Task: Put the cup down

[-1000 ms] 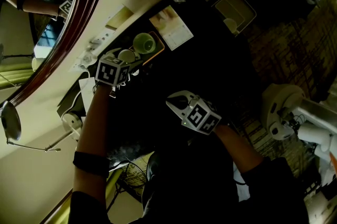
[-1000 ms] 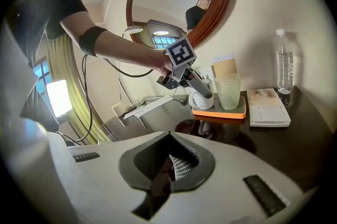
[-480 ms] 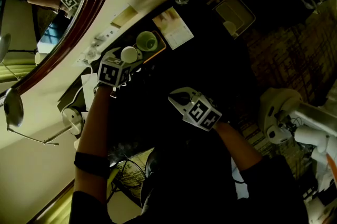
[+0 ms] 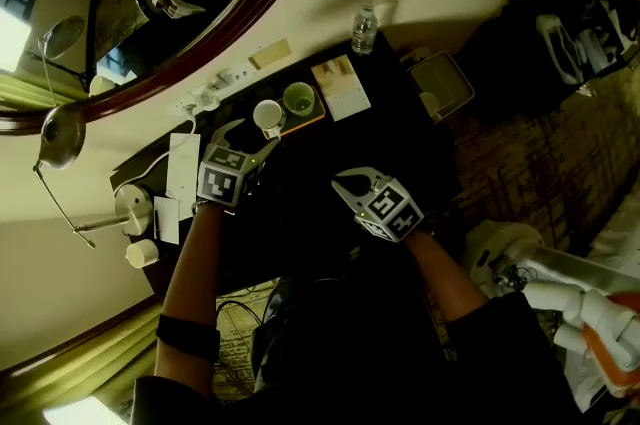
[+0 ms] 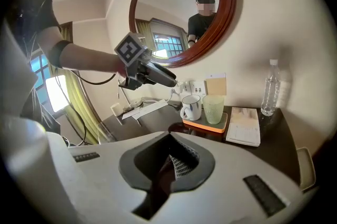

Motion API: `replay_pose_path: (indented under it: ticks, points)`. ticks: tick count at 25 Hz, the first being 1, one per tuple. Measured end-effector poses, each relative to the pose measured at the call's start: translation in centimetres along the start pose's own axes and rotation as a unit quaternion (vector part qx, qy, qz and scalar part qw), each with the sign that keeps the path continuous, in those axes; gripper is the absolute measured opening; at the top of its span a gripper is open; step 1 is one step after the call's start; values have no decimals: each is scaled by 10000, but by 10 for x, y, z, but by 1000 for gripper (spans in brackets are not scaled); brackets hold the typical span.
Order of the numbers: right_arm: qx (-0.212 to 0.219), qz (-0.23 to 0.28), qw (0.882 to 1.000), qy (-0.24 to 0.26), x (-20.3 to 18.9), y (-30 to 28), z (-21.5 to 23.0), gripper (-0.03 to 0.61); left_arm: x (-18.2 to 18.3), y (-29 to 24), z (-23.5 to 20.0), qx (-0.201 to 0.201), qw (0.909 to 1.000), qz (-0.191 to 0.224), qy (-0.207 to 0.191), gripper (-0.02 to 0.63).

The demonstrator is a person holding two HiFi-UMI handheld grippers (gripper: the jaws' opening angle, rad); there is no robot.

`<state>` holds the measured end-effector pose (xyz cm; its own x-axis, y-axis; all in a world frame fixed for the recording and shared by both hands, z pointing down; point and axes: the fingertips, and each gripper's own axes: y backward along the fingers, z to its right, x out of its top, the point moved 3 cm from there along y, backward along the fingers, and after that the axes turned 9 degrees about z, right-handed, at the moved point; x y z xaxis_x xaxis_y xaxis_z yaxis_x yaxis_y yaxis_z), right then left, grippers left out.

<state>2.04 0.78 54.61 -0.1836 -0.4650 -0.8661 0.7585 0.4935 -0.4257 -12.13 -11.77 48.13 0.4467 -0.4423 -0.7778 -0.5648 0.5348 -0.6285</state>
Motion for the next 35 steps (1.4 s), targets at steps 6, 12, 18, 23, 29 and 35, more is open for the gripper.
replay_pose_path:
  ticks: [6, 12, 18, 23, 29, 35]
  points:
    - [21, -73, 9998, 192, 20, 12, 10, 0, -4, 56, 15, 593, 9901, 1169, 505, 35]
    - [92, -105, 9992, 364, 37, 15, 20, 0, -25, 87, 31, 939, 9709, 1869, 1164, -14]
    - [81, -29, 9995, 310, 48, 16, 21, 0, -48, 103, 45, 1157, 9620, 2113, 1289, -14]
    - [-86, 55, 9997, 209, 52, 22, 30, -2, -59, 119, 45, 1379, 9520, 2263, 1530, -14]
    - [-334, 145, 9992, 156, 50, 31, 42, -2, -70, 127, 48, 1436, 9505, 2254, 1583, -14]
    - [-613, 331, 9974, 193, 52, 41, 57, 0, -68, 127, 52, 1433, 9536, 2196, 1477, -14]
